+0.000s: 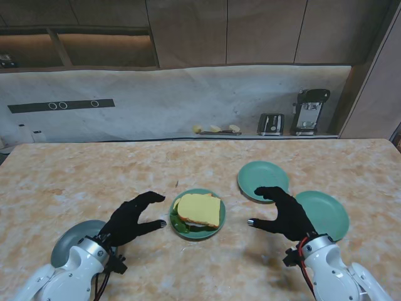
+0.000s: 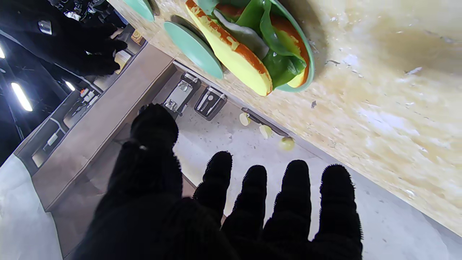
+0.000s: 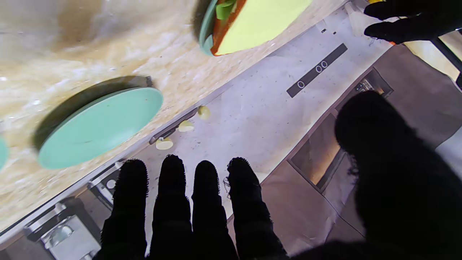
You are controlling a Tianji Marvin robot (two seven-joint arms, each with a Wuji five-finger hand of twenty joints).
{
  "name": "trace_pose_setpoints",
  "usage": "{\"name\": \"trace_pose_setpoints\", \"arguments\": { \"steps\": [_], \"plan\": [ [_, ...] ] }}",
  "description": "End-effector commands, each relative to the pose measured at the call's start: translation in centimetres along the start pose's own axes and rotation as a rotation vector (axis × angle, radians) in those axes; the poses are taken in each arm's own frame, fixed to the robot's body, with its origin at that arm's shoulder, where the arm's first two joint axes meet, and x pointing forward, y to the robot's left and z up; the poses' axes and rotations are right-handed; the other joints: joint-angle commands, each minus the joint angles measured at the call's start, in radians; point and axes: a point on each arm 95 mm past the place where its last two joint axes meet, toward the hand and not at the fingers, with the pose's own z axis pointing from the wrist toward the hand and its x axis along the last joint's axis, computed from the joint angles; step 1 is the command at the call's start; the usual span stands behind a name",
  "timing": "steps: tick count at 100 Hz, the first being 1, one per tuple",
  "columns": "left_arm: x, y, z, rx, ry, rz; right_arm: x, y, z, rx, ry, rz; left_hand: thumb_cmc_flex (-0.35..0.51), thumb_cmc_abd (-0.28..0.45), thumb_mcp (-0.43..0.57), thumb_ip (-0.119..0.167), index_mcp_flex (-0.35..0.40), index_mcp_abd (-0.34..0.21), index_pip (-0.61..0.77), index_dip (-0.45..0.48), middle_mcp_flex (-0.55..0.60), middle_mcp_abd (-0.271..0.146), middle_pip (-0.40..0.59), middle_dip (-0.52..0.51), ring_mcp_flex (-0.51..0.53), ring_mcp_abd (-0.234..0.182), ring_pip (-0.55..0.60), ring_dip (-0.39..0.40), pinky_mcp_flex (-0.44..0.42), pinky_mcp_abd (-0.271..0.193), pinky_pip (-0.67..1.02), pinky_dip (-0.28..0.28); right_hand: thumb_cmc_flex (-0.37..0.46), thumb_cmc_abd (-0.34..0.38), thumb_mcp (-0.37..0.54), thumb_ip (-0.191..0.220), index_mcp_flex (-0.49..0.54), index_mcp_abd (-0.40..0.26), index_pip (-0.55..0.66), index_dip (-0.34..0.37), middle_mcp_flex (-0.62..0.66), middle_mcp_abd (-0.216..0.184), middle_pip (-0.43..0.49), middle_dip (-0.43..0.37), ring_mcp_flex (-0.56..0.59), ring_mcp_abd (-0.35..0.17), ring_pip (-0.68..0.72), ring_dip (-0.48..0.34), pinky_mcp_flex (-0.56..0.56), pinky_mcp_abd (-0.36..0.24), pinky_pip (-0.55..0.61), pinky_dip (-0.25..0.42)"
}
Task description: Prepare sandwich (Bread, lettuce, and egg)
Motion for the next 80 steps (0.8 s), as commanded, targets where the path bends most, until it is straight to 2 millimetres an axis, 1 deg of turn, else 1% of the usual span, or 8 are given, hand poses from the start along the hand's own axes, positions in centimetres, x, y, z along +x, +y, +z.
{"name": "trace_pose_setpoints", "arguments": {
  "steps": [1,12,27,80],
  "plan": [
    [-0.3,0.7,-0.2,-0.027,-0.015,-0.009,-0.5,-1.3,-1.1,0.024,-0.031,0.037,0.013,0.033,-0.013,-0.015,0.017,-0.016,0.0,-0.011,0.014,-0.016,0.008,0.0,-0.012,-0.024,-0.006,-0.014,-0.009,-0.018,0.009,-0.023,-0.035,-0.013,-0.01,0.031,0.013,0.007,-0.013,0.002,0.016,-0.003,-0.005,-0.762,0.017,-0.008,-0.008,-0.018,-0.01,-0.005,0.018,-0.018],
    [-0.4,1.0,-0.4,-0.033,-0.018,-0.01,-0.8,-1.9,-1.9,0.023,-0.051,0.041,0.016,0.032,-0.012,-0.015,0.017,-0.015,0.001,-0.011,0.014,-0.015,0.009,0.002,-0.009,-0.023,-0.003,-0.012,-0.007,-0.018,0.018,-0.02,-0.042,-0.012,-0.006,0.034,0.021,0.014,-0.016,0.002,0.022,0.0,-0.007,-0.762,0.02,-0.005,-0.009,-0.018,-0.012,0.0,0.021,-0.022],
    [-0.5,1.4,-0.5,-0.041,-0.024,-0.023,-0.8,-2.0,-2.3,0.025,-0.054,0.035,0.022,0.034,-0.01,-0.015,0.019,-0.008,0.003,-0.012,0.014,-0.01,0.013,0.006,-0.009,-0.019,0.004,-0.009,-0.004,-0.021,0.03,-0.019,-0.045,-0.008,-0.001,0.035,0.026,0.018,-0.02,0.001,0.028,-0.003,-0.01,-0.763,0.024,-0.006,-0.01,-0.019,-0.014,0.004,0.026,-0.027],
    [-0.7,1.5,-0.5,-0.05,-0.014,-0.015,-0.9,-1.7,-2.2,0.024,-0.061,0.036,0.022,0.04,-0.012,-0.014,0.023,-0.009,0.005,-0.014,0.019,-0.008,0.013,0.007,-0.011,-0.018,0.007,-0.007,-0.011,-0.017,0.042,-0.024,-0.074,0.012,0.003,0.033,0.031,0.018,-0.034,-0.001,0.041,-0.002,-0.016,-0.762,0.029,-0.004,-0.016,-0.021,-0.024,0.009,0.028,-0.038]
  ]
}}
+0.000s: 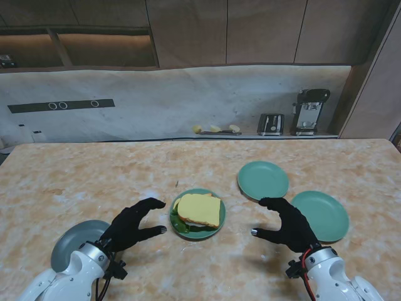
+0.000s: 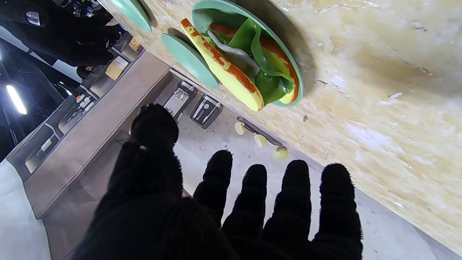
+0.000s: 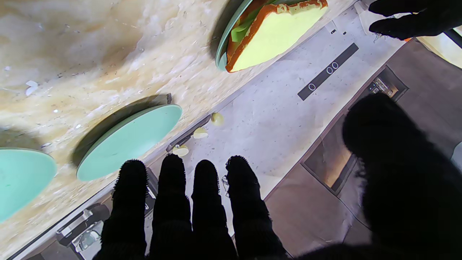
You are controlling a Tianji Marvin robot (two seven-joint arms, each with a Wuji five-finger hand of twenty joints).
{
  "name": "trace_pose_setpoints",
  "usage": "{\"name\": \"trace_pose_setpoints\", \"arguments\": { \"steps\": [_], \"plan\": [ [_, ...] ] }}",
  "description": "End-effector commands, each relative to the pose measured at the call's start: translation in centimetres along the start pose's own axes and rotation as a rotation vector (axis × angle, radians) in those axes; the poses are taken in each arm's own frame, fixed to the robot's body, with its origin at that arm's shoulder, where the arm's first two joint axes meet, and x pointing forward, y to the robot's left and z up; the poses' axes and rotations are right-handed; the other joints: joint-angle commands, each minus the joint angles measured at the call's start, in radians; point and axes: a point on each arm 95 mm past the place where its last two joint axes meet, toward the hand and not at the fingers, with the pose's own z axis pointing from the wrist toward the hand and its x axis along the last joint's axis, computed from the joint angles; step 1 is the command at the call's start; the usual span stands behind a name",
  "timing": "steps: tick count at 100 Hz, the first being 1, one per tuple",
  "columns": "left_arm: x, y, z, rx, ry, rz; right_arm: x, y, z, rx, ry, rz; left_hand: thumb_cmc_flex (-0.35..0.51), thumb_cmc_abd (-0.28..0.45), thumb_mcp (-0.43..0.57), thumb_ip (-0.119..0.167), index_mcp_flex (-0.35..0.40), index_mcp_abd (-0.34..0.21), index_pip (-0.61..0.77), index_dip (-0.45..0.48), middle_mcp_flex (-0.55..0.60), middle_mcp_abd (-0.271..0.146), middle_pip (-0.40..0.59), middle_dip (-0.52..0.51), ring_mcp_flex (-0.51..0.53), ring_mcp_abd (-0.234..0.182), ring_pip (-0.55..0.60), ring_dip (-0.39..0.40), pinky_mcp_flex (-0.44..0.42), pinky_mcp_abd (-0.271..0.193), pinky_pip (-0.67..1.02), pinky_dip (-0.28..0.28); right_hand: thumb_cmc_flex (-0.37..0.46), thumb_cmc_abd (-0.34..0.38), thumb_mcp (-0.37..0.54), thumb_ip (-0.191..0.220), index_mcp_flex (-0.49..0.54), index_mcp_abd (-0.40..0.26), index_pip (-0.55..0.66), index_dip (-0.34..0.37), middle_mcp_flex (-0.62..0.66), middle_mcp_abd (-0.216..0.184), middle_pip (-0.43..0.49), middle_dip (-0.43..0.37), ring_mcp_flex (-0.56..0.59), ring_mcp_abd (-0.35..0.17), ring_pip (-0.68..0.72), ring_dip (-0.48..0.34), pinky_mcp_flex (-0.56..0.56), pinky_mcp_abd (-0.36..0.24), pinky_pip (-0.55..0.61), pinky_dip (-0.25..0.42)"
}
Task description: Prepare sandwich (Bread, lettuce, and egg)
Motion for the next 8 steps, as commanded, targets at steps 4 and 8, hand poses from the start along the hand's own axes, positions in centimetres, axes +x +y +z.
{"name": "trace_pose_setpoints", "arguments": {
  "steps": [4,8],
  "plan": [
    [-0.06,0.37,0.04,-0.027,0.004,-0.005,0.11,-0.32,-0.22,0.014,-0.011,0.008,0.02,0.04,-0.012,-0.014,0.01,-0.01,0.004,-0.014,0.017,-0.009,-0.008,0.007,-0.012,-0.017,0.007,-0.007,-0.011,-0.016,0.012,-0.023,-0.035,0.014,0.004,0.023,0.005,0.006,-0.015,-0.002,0.032,-0.002,-0.005,-0.763,0.018,-0.004,-0.015,-0.021,-0.02,0.003,0.018,-0.016],
    [-0.08,0.42,0.13,-0.031,0.008,-0.008,0.1,-0.33,-0.25,0.015,-0.011,0.009,0.02,0.041,-0.012,-0.014,0.009,-0.009,0.004,-0.014,0.016,-0.01,-0.009,0.007,-0.014,-0.018,0.006,-0.007,-0.012,-0.015,0.012,-0.023,-0.035,0.016,0.005,0.023,0.004,0.006,-0.016,-0.002,0.032,-0.002,-0.006,-0.763,0.018,-0.004,-0.014,-0.021,-0.019,0.001,0.018,-0.016]
  ]
}}
